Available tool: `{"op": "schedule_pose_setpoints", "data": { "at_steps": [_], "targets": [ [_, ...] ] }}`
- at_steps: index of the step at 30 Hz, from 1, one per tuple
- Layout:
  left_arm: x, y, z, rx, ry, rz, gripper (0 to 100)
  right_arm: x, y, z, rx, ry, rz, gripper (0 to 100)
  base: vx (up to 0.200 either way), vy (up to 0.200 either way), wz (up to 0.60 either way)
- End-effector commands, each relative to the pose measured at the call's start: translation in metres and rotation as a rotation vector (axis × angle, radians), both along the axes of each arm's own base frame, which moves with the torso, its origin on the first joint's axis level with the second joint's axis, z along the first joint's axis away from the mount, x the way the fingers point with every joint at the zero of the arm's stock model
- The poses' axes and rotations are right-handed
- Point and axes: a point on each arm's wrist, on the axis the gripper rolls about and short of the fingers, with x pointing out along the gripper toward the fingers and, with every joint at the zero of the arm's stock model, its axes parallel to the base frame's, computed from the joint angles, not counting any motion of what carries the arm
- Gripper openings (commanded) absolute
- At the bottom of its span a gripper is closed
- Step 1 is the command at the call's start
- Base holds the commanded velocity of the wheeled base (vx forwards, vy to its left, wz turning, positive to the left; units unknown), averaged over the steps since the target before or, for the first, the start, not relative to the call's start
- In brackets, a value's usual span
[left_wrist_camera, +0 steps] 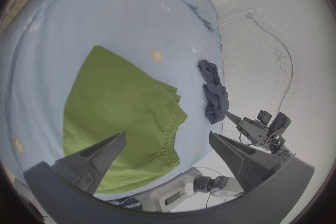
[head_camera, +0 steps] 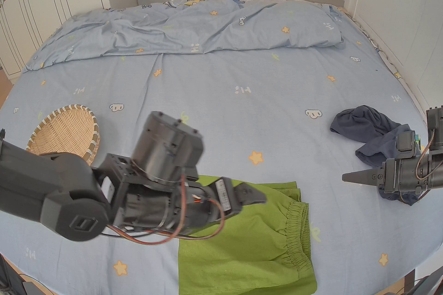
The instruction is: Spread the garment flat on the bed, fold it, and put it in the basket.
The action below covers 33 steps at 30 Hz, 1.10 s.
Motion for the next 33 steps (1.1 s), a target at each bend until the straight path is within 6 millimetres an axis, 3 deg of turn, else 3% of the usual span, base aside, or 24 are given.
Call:
{"op": "schedule_pose_setpoints", "data": {
  "at_steps": [1, 2, 4, 6, 7, 8, 21, 22, 28, 33],
  "targets": [
    [0.011, 0.097, -0.032, -0.055, 0.142, 0.036, 100, -0.014, 0.001, 0.014, 0.019, -0.059, 0.02, 100, 0.0, 0.0, 0.0],
    [0.01, 0.099, -0.033, -0.055, 0.143, 0.032, 100, -0.014, 0.001, 0.014, 0.018, -0.061, 0.018, 100, 0.0, 0.0, 0.0],
    [0.008, 0.128, -0.064, -0.043, 0.131, -0.023, 100, -0.016, 0.002, 0.014, 0.021, -0.063, 0.029, 100, 0.0, 0.0, 0.0],
    [0.008, 0.132, -0.069, -0.041, 0.129, -0.033, 100, -0.016, 0.002, 0.015, 0.023, -0.065, 0.029, 100, 0.0, 0.0, 0.0],
    [0.01, 0.139, -0.092, -0.054, 0.115, -0.082, 100, -0.019, 0.002, 0.017, 0.025, -0.077, 0.031, 100, 0.0, 0.0, 0.0],
    [0.011, 0.14, -0.098, -0.061, 0.112, -0.082, 100, -0.019, 0.002, 0.017, 0.026, -0.078, 0.033, 100, 0.0, 0.0, 0.0],
    [0.023, 0.121, -0.128, -0.078, 0.102, -0.115, 100, -0.02, 0.003, 0.017, 0.022, -0.081, 0.032, 100, 0.0, 0.0, 0.0],
    [0.026, 0.11, -0.134, -0.08, 0.088, -0.145, 100, -0.02, 0.003, 0.016, 0.021, -0.078, 0.032, 100, 0.0, 0.0, 0.0],
    [0.026, 0.093, -0.133, -0.111, 0.019, -0.204, 100, -0.02, 0.004, 0.015, 0.021, -0.073, 0.039, 100, 0.0, 0.0, 0.0],
    [0.018, 0.072, -0.145, -0.115, 0.001, -0.287, 100, -0.021, 0.009, 0.013, 0.018, -0.062, 0.063, 100, 0.0, 0.0, 0.0]
  ]
}}
